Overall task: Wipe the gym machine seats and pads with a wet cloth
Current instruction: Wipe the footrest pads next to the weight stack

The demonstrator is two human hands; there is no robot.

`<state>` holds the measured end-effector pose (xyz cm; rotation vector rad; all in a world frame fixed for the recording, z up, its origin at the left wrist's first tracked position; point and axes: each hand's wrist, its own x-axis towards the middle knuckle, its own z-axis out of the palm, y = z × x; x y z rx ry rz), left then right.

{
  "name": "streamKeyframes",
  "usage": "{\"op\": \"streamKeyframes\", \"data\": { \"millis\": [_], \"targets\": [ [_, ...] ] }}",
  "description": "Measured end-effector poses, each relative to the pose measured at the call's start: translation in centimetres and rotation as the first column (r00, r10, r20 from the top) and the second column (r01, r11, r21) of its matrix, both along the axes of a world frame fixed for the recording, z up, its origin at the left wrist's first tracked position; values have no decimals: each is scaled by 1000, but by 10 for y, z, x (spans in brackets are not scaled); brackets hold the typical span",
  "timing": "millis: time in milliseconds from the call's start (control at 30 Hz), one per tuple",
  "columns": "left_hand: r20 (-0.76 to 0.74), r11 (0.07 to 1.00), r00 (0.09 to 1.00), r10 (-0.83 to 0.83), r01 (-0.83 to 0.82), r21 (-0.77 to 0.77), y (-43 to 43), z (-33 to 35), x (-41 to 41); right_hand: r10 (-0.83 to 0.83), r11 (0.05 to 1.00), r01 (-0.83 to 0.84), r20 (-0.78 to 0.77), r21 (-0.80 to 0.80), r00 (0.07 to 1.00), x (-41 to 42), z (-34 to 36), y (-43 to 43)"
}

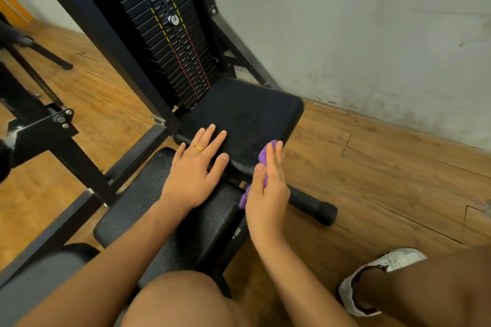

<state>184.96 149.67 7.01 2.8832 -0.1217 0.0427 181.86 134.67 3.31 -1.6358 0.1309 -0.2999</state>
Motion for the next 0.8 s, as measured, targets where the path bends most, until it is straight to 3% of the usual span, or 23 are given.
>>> {"op": "streamKeyframes", "data": {
  "millis": [233, 400, 633, 800],
  "targets": [
    [10, 1000, 1000, 10, -10, 2, 2, -2, 0, -76, 994, 66, -110, -88, 991, 43, 19, -13],
    [10, 1000, 1000, 8, -8, 6, 3, 2, 4, 90, 970, -111, -104, -216, 991, -2, 13, -2],
    [-43, 1000, 999, -13, 14, 19, 1, 5, -5, 131, 970, -147, -97, -192, 987, 24, 24, -47],
    [-44, 998, 999, 15, -18, -61, -2, 15, 1, 127, 973, -140, -83, -182, 988, 100, 49, -94]
  ]
}}
